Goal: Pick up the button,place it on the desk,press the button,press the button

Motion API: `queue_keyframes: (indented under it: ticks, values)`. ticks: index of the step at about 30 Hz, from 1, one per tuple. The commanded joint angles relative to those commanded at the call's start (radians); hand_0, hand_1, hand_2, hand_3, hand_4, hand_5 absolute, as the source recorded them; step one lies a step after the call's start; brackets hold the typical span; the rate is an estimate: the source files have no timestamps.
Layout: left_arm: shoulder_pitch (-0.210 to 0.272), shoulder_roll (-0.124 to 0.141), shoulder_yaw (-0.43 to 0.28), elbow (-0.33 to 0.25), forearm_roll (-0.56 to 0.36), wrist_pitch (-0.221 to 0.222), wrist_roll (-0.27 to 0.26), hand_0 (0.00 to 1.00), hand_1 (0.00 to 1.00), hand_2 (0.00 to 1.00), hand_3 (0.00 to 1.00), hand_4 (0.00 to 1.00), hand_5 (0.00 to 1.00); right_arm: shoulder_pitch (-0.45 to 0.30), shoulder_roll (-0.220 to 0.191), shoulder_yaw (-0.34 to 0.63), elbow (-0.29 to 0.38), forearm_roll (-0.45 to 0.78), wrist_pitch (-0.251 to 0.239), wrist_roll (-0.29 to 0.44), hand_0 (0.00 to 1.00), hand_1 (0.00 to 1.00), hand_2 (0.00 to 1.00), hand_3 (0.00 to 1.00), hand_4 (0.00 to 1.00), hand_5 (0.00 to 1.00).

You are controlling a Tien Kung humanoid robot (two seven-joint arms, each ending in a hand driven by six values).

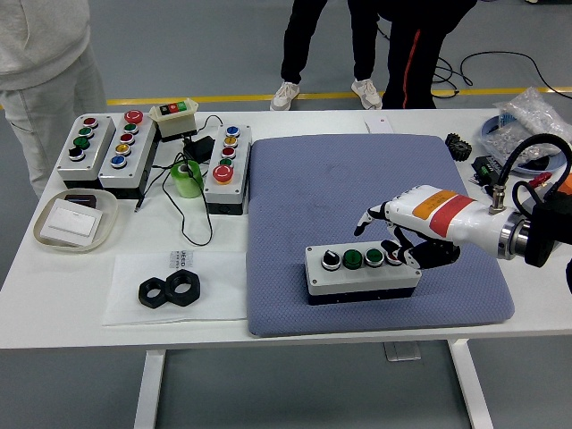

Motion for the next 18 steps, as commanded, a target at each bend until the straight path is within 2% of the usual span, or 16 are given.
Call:
queue_keyframes:
  ticks: [10, 18]
  values:
    - [-0.008, -0.003, 0.026, 0.000, -0.022, 0.002, -0.004, 0.747, 0.913, 0.960, 0.846, 0.564, 0.998, -0.026, 0.032, 0.003, -0.071, -0.113, -0.047, -0.015, 0.208, 0.055, 0.112, 0.720, 0.425, 0.002]
    - [-0.004, -0.002, 0.028, 0.000, -0.023, 0.001, -0.004, 0.747, 0.913, 0.959, 0.844, 0.566, 0.998, -0.039, 0.014, 0.012, -0.088, -0.195, -0.052, -0.025, 0.208, 0.054, 0.111, 0.713, 0.422, 0.002]
